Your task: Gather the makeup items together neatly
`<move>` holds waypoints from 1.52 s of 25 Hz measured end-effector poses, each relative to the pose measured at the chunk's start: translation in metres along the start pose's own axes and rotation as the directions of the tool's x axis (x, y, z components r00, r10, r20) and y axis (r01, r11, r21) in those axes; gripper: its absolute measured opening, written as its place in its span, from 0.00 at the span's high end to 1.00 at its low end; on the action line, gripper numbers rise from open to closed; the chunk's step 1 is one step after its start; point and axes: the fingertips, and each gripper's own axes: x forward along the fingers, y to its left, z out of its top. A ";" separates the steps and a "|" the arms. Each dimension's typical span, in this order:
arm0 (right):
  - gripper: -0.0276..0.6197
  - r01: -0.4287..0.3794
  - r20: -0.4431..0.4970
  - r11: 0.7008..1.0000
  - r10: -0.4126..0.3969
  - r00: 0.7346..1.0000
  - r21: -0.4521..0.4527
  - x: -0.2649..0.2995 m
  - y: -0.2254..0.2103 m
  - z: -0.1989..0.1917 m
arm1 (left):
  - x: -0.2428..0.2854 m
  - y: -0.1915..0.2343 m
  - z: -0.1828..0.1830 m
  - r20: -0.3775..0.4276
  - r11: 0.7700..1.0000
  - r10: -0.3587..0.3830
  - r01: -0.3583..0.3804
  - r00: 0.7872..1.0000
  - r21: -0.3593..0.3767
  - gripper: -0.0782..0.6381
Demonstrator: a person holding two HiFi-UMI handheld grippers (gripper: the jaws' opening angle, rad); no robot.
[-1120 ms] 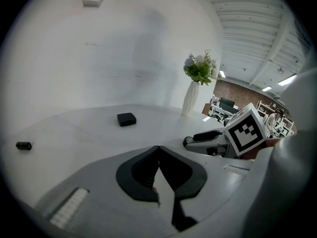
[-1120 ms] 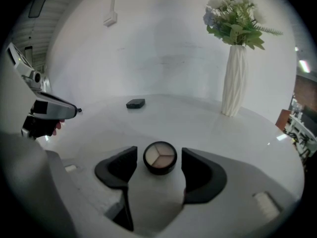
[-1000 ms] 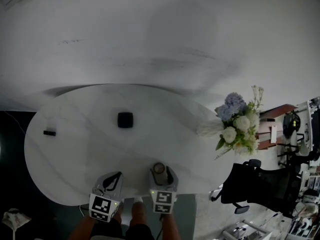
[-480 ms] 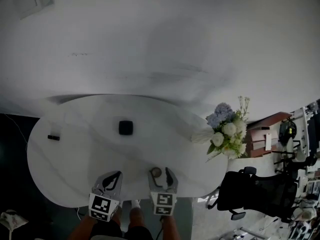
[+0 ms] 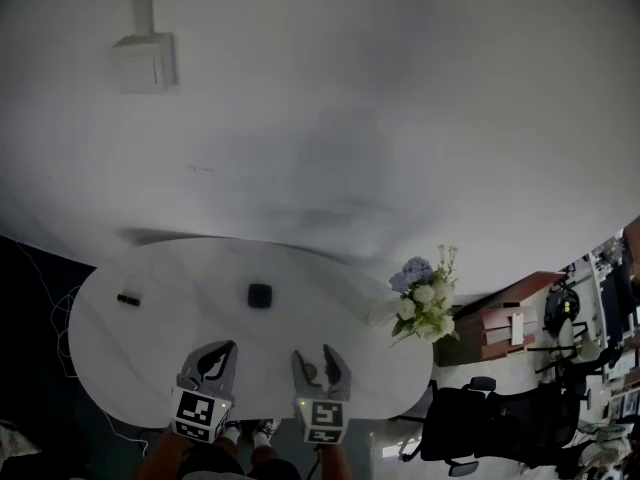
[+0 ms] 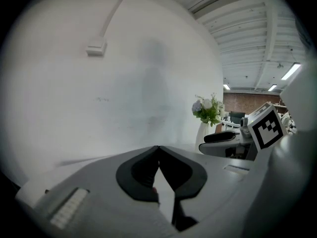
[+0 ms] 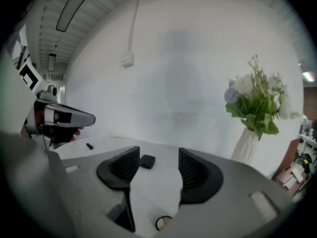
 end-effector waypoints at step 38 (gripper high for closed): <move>0.95 -0.322 0.166 0.932 0.349 0.922 -0.168 -0.015 0.108 0.100 | -0.114 0.060 0.043 0.112 0.930 0.368 -0.367 0.923 -0.032 0.88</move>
